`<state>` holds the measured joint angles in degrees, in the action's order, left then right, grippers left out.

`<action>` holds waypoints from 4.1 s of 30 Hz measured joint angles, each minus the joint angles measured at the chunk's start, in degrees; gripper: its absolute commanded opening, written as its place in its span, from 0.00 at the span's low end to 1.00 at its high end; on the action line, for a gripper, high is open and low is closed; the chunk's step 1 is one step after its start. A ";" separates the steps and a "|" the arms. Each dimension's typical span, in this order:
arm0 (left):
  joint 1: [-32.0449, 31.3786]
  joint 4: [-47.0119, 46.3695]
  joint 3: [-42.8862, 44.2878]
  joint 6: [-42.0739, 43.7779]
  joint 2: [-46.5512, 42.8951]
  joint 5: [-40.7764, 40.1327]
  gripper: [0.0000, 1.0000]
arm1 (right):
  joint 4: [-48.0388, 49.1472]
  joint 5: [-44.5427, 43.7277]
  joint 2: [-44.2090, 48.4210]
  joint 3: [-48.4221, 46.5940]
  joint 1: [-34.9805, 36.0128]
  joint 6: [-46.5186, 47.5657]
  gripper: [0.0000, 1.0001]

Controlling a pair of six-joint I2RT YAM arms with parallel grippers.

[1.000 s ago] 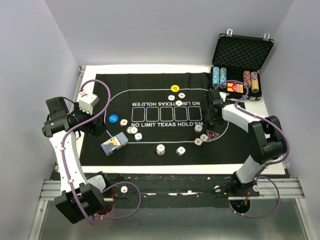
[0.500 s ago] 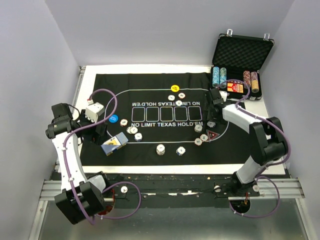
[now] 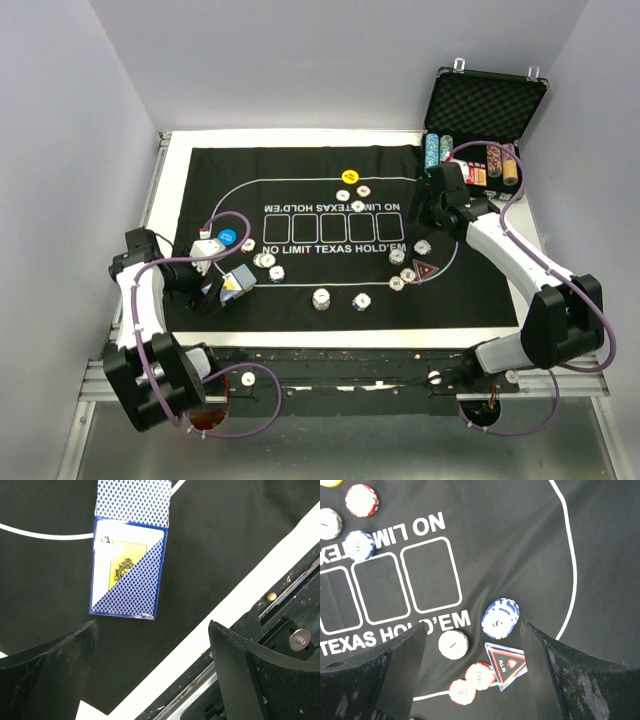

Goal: Distribute texas hold em gaming equipment

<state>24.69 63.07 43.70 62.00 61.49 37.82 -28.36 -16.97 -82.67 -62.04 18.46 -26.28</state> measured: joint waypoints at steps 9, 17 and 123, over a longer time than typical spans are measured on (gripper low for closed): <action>-0.59 -1.33 2.14 5.55 11.39 -2.91 0.99 | -0.48 3.93 2.69 -0.04 2.54 0.20 0.88; -6.64 -8.35 -0.48 5.42 10.78 -7.17 0.99 | -0.44 6.58 2.69 -0.46 4.90 0.15 0.88; -48.13 3.13 24.33 -19.02 7.17 -17.73 0.55 | 41.48 52.50 -10.38 2.23 27.28 -27.10 1.00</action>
<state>-23.44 66.19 68.03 42.98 68.66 20.10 13.13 35.53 -93.06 -59.81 45.74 -53.39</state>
